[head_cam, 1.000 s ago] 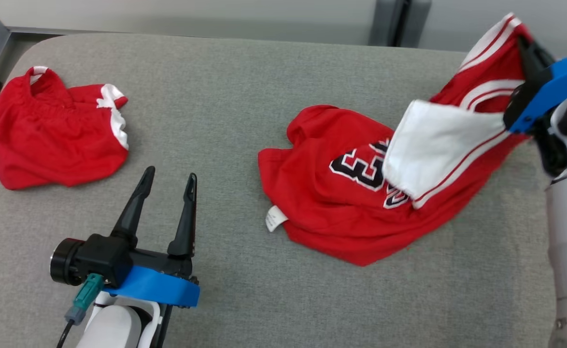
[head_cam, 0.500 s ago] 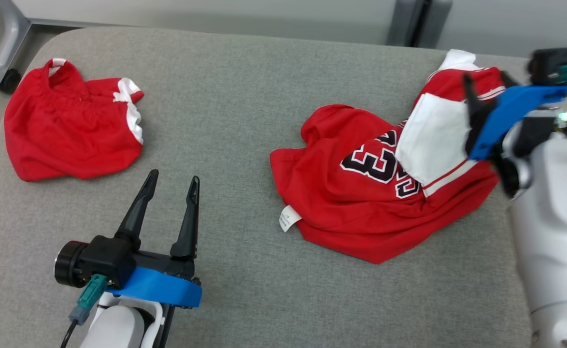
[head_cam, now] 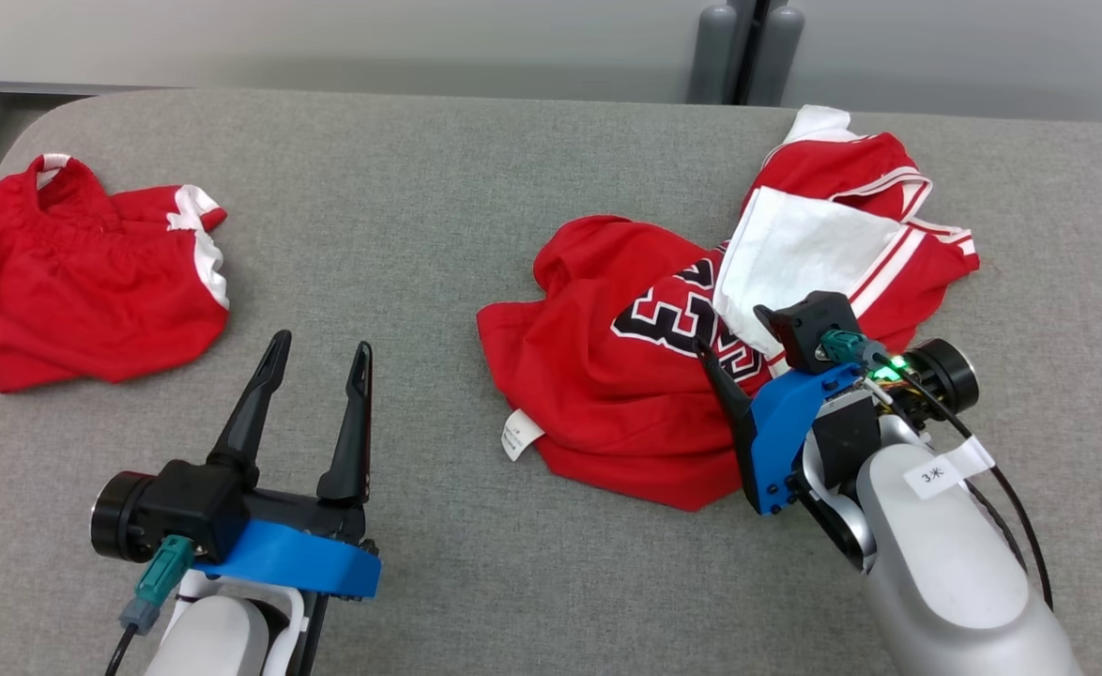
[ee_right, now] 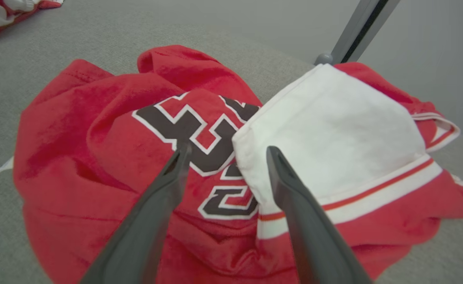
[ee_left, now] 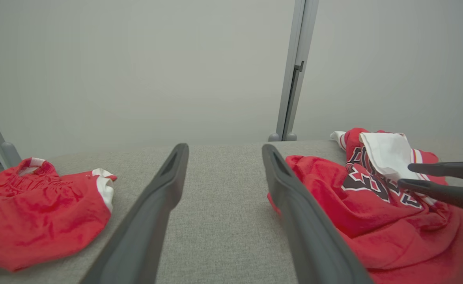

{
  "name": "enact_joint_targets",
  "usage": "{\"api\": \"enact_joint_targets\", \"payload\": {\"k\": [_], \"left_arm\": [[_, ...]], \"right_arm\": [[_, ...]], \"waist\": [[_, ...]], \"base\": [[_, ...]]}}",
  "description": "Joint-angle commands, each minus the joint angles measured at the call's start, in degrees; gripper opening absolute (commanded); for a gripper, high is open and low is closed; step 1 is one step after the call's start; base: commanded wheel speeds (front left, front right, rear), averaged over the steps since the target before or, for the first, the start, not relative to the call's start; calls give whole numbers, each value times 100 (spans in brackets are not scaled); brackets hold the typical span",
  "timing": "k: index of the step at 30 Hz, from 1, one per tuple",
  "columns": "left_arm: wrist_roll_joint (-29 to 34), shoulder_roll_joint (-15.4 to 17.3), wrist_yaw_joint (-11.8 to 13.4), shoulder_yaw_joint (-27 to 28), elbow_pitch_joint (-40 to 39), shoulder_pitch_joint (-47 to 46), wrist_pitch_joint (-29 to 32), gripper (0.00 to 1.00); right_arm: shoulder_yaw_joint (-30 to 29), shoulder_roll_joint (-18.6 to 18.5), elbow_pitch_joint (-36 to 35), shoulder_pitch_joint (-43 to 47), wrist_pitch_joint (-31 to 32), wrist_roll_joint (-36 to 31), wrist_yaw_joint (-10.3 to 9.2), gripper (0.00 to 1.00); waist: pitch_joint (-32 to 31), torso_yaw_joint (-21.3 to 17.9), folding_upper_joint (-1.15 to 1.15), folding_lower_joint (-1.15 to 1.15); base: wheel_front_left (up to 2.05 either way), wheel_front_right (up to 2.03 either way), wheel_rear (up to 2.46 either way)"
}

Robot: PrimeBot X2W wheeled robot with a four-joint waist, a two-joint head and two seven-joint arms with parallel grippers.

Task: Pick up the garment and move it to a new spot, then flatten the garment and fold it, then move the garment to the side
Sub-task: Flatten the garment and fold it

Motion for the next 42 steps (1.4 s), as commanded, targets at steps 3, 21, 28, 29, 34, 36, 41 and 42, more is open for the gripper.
{"api": "enact_joint_targets", "payload": {"k": [3, 21, 28, 29, 34, 36, 41, 42], "left_arm": [[1, 37, -14, -8, -18, -101, -14, 100], [-69, 69, 62, -23, 68, -15, -49, 100], [-139, 243, 112, 72, -17, 164, -8, 100], [-150, 270, 114, 81, -41, 192, 8, 100], [-191, 362, 145, 166, -127, 273, 41, 100], [-217, 402, 165, 203, -159, 295, 44, 100], [-204, 391, 246, 203, -245, 366, 42, 100], [-225, 405, 248, 218, -245, 374, 43, 100]], "right_arm": [[-135, 61, 142, -121, 17, -225, 2, 100], [-1573, 98, 471, 226, -1089, 487, 2, 0], [-2061, 105, -257, 1858, -1869, 2181, 2, 0], [-2081, 104, -298, 2070, -1923, 2358, 2, 0], [-2195, 99, -271, 2629, -1963, 2675, 2, 100], [-2249, 104, -226, 2820, -1855, 2727, 2, 100], [-2476, 101, -907, 2858, -1762, 2332, 4, 100], [-2507, 99, -1154, 2774, -1700, 2170, 3, 100]], "waist": [[46, 63, 0, 0], [-74, 121, 0, 0], [-255, -377, 0, 0], [-265, -451, 0, 0], [-303, -746, 0, 0], [-312, -860, 0, 0], [-315, -1055, 0, 0], [-321, -1078, 0, 0]], "base": [[0, 0, 0], [0, 0, 0], [0, 0, 0], [0, 0, 0], [0, 0, 0], [0, 0, 0], [0, 0, 0], [0, 0, 0]]}}
